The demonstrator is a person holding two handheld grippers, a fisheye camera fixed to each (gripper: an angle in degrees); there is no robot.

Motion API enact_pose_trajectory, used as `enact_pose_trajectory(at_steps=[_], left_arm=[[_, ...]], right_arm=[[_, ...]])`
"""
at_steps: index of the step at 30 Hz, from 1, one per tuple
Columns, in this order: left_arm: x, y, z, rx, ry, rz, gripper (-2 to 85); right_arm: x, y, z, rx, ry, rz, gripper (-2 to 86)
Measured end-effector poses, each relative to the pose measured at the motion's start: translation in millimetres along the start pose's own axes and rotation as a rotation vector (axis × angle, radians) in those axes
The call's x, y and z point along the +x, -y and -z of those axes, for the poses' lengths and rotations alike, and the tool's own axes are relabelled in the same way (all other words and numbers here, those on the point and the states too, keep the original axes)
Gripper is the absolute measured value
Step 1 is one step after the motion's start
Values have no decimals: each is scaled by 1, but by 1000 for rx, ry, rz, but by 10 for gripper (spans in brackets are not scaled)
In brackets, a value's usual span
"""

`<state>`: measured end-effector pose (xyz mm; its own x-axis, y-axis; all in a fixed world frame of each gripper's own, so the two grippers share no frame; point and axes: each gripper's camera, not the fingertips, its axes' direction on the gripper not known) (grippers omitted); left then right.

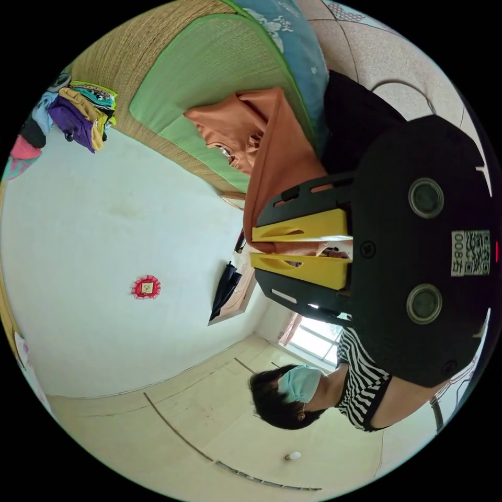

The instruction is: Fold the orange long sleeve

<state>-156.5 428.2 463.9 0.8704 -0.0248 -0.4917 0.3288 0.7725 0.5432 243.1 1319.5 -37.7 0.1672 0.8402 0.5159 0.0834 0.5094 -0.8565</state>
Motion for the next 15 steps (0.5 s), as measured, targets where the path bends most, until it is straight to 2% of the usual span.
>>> enact_pose_trajectory(at_steps=[9,15], left_arm=[[51,147,-18,25,43,-23,71],[67,252,-36,69,81,10,71]], right_arm=[[82,122,-80,-44,-73,-11,18],[174,205,-150,-77,-131,-69,17]])
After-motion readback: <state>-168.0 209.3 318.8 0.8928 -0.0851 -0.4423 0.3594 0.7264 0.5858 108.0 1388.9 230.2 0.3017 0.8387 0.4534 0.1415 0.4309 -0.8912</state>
